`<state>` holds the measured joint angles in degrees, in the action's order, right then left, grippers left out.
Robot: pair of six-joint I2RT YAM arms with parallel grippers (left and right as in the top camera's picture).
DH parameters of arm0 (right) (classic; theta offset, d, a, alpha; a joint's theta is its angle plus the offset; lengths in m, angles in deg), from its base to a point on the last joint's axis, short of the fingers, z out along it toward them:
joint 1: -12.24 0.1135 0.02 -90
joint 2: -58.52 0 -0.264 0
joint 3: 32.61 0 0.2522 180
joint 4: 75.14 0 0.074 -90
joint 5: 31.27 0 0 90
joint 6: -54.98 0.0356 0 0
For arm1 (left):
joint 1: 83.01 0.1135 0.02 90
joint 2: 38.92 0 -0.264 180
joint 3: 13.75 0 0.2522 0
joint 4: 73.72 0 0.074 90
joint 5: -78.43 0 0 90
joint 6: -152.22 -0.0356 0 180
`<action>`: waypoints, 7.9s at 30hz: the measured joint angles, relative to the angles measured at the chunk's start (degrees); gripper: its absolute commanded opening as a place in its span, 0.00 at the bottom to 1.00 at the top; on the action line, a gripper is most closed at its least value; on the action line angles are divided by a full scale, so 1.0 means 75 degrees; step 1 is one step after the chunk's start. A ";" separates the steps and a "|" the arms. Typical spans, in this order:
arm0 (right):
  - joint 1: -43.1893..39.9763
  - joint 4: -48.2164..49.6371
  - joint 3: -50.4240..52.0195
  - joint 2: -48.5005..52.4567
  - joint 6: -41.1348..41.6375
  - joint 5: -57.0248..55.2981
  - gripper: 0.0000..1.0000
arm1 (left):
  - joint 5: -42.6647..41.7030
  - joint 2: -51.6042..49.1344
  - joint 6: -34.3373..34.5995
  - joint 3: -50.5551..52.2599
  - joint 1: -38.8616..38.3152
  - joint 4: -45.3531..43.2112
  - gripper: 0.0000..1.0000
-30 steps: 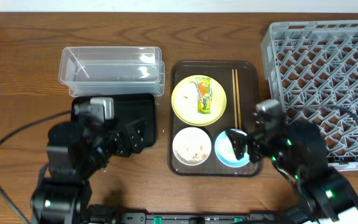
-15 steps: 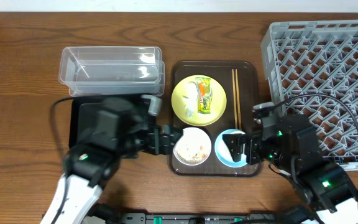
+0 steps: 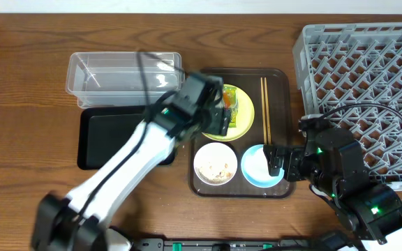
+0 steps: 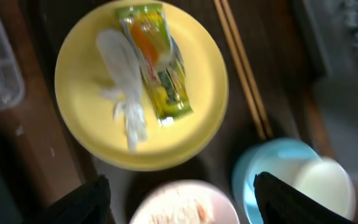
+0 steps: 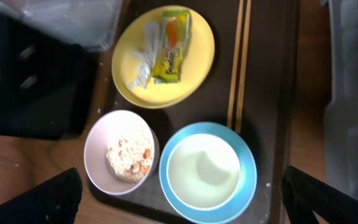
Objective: Sort waste into correct bins and load items into the dishwasher rack
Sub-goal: 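Grasp the white tissue with the left gripper, drop it in the clear bin, then grasp the snack wrapper with the left gripper and drop it in the clear bin, then grasp the white cup from the blue bowl with the left gripper, then hand the white cup from the left gripper to the right gripper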
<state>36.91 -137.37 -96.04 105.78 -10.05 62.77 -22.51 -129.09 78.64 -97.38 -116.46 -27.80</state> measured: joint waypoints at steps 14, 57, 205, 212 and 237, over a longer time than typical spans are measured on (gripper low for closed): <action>0.0000 -0.0189 -0.0003 0.0003 0.0017 -0.0032 0.99 | 0.0836 -0.2200 -0.0219 -0.0356 -0.0003 -0.0898 0.57; 0.0000 -0.0195 -0.0006 0.0003 0.0035 -0.0029 0.99 | 0.2238 -0.0813 -0.0393 -0.0460 0.2416 -0.1119 0.77; -0.1658 -0.1309 -0.0015 0.0198 0.1020 -0.1233 0.99 | 0.0460 0.0102 0.2818 0.0819 -0.2771 -0.0766 0.53; -0.1891 -0.1411 -0.0015 0.0198 0.1058 -0.0988 0.99 | -0.0204 -0.0799 0.2984 0.0819 -0.2771 -0.1291 0.41; -0.1915 0.0274 -0.0015 0.0198 -0.1378 0.2745 0.89 | -0.3267 0.1865 0.2320 0.0822 0.0411 -0.0434 0.06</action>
<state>22.55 -135.32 -96.15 107.27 -20.38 83.36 -47.02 -115.10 96.04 -91.22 -113.38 -31.06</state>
